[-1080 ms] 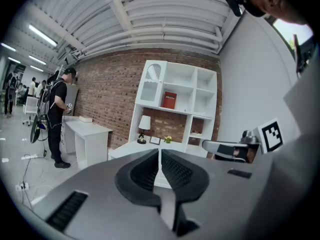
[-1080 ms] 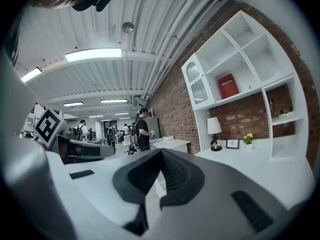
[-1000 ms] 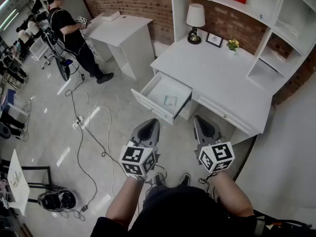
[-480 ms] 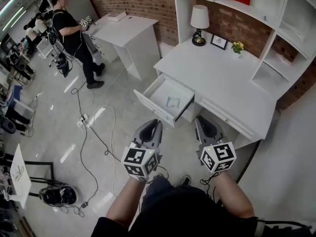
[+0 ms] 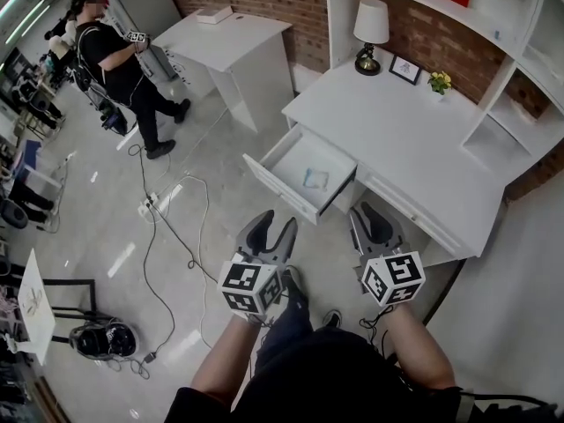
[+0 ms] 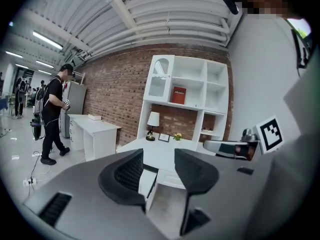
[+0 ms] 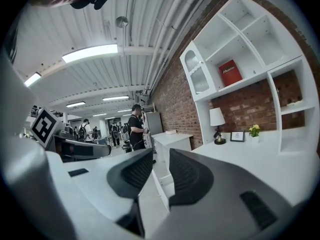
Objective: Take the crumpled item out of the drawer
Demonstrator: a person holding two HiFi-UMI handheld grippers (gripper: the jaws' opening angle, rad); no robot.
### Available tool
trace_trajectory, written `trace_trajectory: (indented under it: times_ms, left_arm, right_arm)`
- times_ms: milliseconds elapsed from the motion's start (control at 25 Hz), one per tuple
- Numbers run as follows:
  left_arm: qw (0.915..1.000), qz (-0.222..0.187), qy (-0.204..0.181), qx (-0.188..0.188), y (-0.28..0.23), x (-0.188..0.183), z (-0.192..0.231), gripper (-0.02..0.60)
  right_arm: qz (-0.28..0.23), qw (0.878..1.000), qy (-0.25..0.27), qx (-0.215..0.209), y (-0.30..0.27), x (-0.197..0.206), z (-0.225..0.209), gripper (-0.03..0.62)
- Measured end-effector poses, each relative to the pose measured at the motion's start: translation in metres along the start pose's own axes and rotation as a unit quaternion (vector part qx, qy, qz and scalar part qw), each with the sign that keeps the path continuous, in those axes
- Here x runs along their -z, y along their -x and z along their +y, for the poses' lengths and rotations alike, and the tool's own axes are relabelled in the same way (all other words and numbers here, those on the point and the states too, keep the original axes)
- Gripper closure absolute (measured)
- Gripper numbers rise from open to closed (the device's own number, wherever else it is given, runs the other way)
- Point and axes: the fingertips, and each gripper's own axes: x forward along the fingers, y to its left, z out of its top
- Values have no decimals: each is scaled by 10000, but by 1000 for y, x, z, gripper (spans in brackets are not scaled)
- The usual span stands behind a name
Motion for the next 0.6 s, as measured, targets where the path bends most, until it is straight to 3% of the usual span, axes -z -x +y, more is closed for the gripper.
trace_trajectory:
  times_ms: [200,360,480,600]
  left_arm:
    - [9997,93,133,173,-35,3,35,402]
    - [9986,228,-56,478,-69,-1,63,401]
    - [9982,209,-185,535,-91,-15,101,402]
    - [9980,228,-49,579,-114,-25,141,402]
  right_arm:
    - [201,9997,156,-1,-48,4,-1,494]
    - [366,9988,306,75,-97,1,0,494]
    - [550,9975,372,247,-131,4,-6,496]
    - [736,9959,287,438,-162,10,-13,494]
